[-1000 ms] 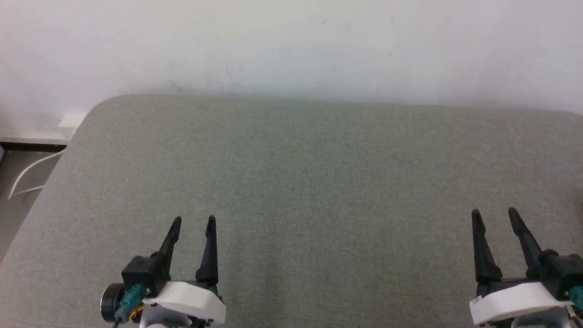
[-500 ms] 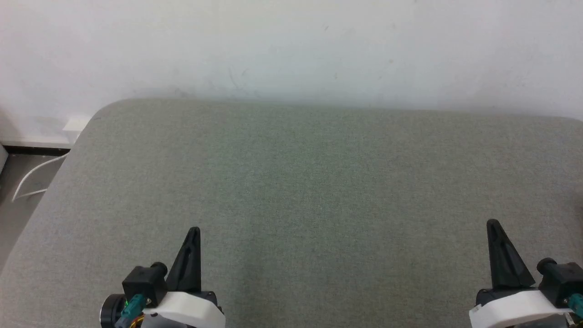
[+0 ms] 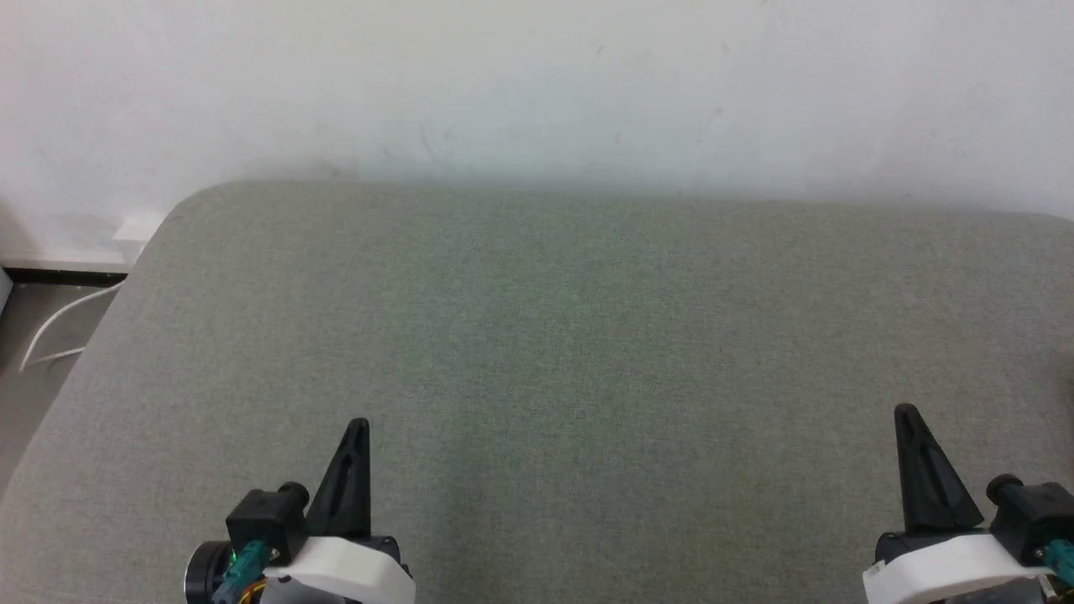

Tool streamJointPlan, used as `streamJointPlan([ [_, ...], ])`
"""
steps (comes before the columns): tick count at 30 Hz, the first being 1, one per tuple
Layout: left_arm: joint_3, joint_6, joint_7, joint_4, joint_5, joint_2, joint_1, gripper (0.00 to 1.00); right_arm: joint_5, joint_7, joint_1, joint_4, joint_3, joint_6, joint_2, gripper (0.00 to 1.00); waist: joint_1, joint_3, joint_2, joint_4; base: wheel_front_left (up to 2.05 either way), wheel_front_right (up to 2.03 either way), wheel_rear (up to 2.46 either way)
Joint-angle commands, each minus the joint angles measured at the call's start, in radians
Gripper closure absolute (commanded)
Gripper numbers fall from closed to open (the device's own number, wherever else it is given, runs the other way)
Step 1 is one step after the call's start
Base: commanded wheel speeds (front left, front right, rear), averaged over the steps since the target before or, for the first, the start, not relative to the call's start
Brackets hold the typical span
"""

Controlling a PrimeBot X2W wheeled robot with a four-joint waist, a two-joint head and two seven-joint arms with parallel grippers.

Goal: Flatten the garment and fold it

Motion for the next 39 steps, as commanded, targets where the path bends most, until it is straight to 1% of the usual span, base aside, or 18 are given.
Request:
streamJointPlan([
  [1,0.002,0.001,0.008,-0.007,0.006,0.0,0.0,1.0,-0.003,0.007,-0.004,-0.002,0.003,0.0,0.0,1.0,0.0,0.001,0.0,-0.001,0.0,0.0,0.0],
  [39,0.022,0.012,0.083,-0.063,0.062,0.0,-0.004,1.0,-0.041,0.072,-0.034,-0.017,0.031,-0.001,0.001,1.0,-0.0001,0.021,0.0,-0.023,0.0,0.0,0.0],
])
